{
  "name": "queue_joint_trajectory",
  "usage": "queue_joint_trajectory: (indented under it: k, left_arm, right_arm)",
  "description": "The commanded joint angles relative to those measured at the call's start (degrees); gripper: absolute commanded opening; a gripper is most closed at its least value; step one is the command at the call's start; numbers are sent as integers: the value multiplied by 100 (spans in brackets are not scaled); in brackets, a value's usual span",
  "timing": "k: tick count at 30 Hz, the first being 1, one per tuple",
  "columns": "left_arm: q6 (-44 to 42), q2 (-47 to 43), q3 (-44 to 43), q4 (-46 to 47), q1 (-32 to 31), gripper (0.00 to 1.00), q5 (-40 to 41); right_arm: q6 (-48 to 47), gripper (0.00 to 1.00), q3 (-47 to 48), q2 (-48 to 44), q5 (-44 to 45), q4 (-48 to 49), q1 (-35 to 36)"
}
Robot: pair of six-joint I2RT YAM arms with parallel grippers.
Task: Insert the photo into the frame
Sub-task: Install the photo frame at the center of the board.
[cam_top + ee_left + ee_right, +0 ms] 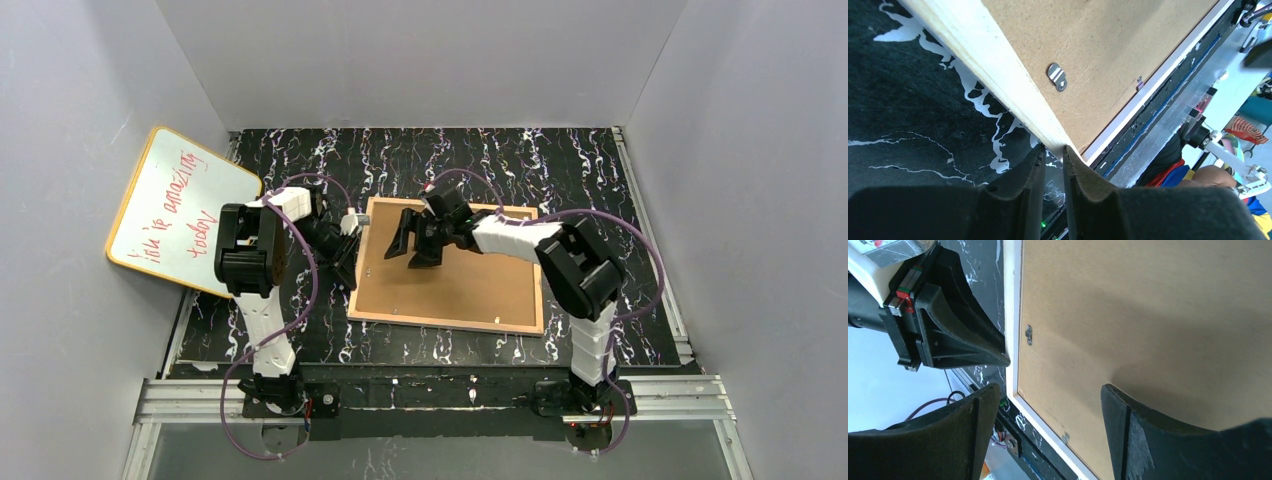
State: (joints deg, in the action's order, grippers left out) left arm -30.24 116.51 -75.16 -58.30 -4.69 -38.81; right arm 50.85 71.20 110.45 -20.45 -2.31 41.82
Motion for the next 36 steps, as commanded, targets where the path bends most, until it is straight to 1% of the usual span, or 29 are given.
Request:
queue_joint_trajectory:
  k: [1, 8, 20, 29, 36]
  left_arm:
    - [63, 35, 79, 173, 12, 16, 140]
    - [229, 48, 123, 316, 21, 11, 145]
    - [360, 30, 250, 478, 21, 9, 132]
    - [405, 39, 282, 529, 21, 9, 153]
    - [413, 67, 282, 536, 21, 9, 137]
  right_arm:
    - [-13, 81, 589, 424, -312, 487, 240]
    - [-6, 81, 985, 947, -434, 600, 489]
    - [41, 79, 1475, 1524, -521, 560, 725]
    - [163, 76, 1506, 1663, -616, 707, 790]
    - [363, 74, 1354, 1697, -701, 976, 806]
